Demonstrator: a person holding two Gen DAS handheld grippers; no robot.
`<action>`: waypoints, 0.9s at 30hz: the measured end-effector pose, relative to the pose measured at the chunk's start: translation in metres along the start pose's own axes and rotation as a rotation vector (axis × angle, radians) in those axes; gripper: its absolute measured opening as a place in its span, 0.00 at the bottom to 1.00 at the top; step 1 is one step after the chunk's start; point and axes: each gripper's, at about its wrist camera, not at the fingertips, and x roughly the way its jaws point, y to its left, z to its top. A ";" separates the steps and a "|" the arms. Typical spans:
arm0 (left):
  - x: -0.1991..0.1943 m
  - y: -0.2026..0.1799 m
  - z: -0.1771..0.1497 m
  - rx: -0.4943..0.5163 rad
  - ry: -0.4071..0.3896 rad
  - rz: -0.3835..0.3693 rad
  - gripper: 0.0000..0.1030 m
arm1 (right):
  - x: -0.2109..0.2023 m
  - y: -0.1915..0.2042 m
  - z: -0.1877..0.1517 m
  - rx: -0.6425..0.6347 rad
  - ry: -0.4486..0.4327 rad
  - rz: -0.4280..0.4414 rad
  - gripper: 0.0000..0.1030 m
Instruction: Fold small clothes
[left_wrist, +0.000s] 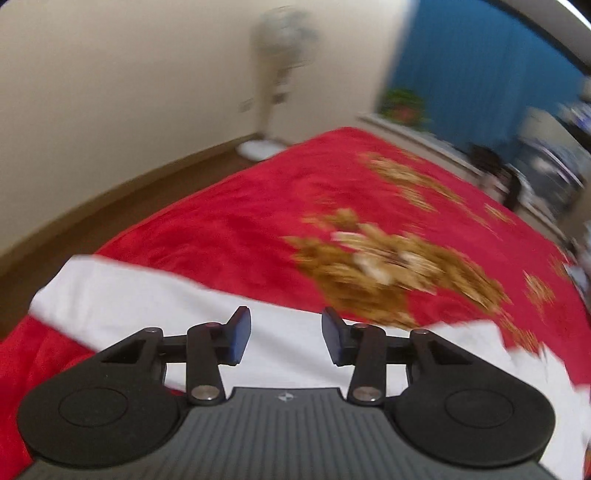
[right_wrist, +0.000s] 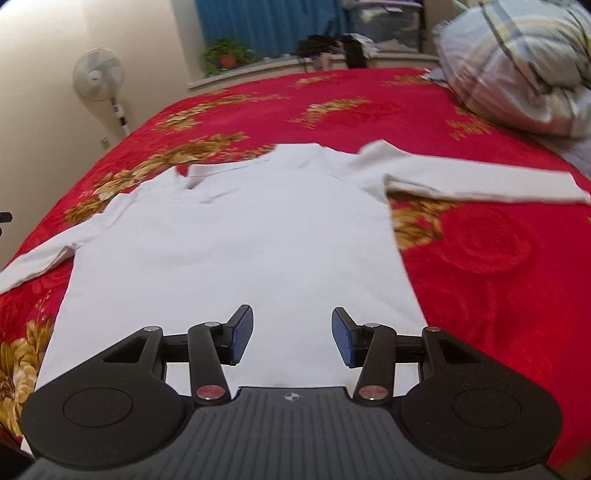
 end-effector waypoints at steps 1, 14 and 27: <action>0.008 0.013 0.004 -0.042 0.014 0.028 0.45 | 0.002 0.003 0.000 -0.004 0.005 0.002 0.48; 0.058 0.148 -0.003 -0.415 0.184 0.166 0.46 | 0.027 0.025 0.005 -0.008 0.054 0.043 0.48; 0.054 0.169 -0.005 -0.524 0.103 0.261 0.00 | 0.030 0.020 0.003 0.012 0.072 0.024 0.48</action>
